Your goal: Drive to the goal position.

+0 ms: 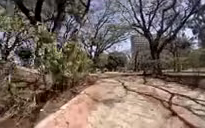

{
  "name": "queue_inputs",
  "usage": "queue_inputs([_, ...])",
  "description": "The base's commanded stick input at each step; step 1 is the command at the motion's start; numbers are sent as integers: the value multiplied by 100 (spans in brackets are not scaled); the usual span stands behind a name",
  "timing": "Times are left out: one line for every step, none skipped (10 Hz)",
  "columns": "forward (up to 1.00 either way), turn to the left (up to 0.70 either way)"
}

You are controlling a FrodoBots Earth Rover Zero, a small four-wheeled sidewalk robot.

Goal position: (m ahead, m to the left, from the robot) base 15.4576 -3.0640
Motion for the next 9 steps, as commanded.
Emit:
queue_inputs([100, 0])
queue_inputs([100, 0])
queue_inputs([100, 0])
queue_inputs([100, 0])
queue_inputs([100, 0])
queue_inputs([100, -8])
queue_inputs([100, -29])
queue_inputs([100, -40])
queue_inputs([100, -40])
